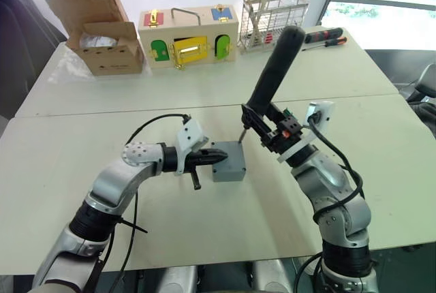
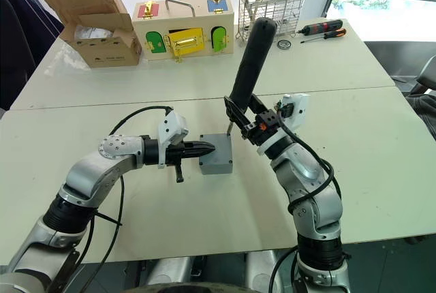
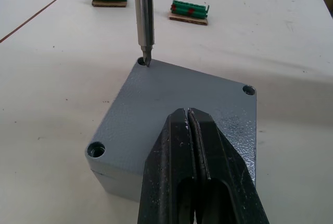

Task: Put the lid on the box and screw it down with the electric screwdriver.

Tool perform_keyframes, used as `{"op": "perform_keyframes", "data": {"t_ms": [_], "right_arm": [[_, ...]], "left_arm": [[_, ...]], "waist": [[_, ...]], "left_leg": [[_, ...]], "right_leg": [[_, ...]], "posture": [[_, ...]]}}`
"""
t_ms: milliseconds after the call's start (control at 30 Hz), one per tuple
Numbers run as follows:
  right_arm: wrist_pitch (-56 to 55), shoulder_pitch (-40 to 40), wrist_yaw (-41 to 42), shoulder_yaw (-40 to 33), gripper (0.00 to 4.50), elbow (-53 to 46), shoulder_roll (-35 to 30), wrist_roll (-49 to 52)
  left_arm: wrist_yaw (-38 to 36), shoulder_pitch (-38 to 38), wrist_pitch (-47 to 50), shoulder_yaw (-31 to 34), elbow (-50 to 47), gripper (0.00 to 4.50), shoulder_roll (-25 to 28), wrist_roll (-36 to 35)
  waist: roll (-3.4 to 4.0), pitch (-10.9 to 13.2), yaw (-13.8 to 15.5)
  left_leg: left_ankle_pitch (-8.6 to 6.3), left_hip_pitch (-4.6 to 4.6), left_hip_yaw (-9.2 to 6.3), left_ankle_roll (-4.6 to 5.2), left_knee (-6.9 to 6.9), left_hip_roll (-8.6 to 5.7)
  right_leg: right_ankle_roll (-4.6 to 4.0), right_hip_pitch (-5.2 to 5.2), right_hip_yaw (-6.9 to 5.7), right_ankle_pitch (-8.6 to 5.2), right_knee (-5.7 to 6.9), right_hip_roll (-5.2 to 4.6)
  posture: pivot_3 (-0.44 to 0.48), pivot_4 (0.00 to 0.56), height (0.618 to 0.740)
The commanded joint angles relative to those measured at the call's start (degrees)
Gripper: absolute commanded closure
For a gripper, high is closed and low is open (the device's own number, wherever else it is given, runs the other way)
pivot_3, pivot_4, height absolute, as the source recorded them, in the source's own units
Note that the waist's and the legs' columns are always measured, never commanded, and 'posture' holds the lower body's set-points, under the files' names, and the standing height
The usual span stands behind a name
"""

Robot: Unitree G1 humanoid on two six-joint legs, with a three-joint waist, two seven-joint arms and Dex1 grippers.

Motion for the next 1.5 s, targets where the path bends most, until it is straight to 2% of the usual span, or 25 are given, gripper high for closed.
{"op": "perform_keyframes", "data": {"t_ms": [33,367,533,633,867,1100,1500], "right_arm": [[-3.0,0.1,0.5,0.1,2.71,-0.7,-0.3,-0.4],[-7.1,1.1,2.1,4.5,2.71,3.3,-1.3,-4.5],[-9.4,1.5,5.0,9.3,2.71,4.6,-3.0,-7.9],[-10.6,2.0,6.4,11.5,2.71,5.4,-4.2,-10.0],[-10.7,3.5,7.3,12.7,2.71,6.8,-4.8,-11.4],[-8.8,3.4,4.6,11.8,2.71,11.8,-3.1,-12.1],[-9.9,3.9,4.2,13.3,2.71,14.9,-2.2,-14.5]], "left_arm": [[0.0,0.9,0.2,-0.1,0.6,4.50,0.0,0.7],[0.0,1.9,0.3,-0.3,0.0,4.50,0.2,1.3],[0.1,2.1,0.2,-0.3,0.2,4.50,0.2,1.5],[0.1,2.1,0.2,-0.2,0.4,4.50,0.1,1.6],[0.3,2.5,0.1,-0.2,0.4,4.50,-0.1,1.9],[0.1,2.9,-0.8,-1.5,0.6,4.50,0.6,4.3],[-0.1,4.3,-1.5,-1.9,0.6,4.50,0.2,6.1]], "waist": [[-0.01,0.0,0.0],[-0.01,-0.1,-0.1],[-0.05,-0.2,-0.1],[-0.10,-0.3,-0.1],[-0.21,-0.8,-0.2],[-0.26,-1.1,-0.2],[-0.32,-2.1,-0.1]], "left_leg": [[0.00,0.00,0.00,0.00,0.00,0.00],[0.00,0.11,0.00,0.00,-0.01,0.00],[-0.14,0.92,0.07,0.24,-0.37,0.00],[-0.21,1.12,0.08,0.36,-0.58,0.02],[-0.20,1.20,0.08,0.34,-0.67,0.05],[-0.29,1.80,0.09,0.43,-0.86,0.07],[-0.39,2.06,0.00,0.47,-0.90,0.10]], "right_leg": [[0.00,0.00,0.00,0.00,0.00,0.00],[0.00,0.11,0.00,0.00,0.00,0.00],[0.01,0.77,0.01,-0.02,-0.18,0.00],[0.01,0.81,0.01,-0.03,-0.19,0.01],[0.01,0.83,0.01,-0.03,-0.19,0.04],[-0.01,1.42,0.01,-0.18,-0.32,0.04],[-0.01,1.94,-0.08,-0.21,-0.87,0.10]], "posture": [[0.000,0.150,0.734],[0.000,0.150,0.734],[0.000,0.150,0.734],[0.000,0.150,0.734],[0.000,0.150,0.734],[0.000,0.150,0.734],[0.000,0.150,0.734]]}}
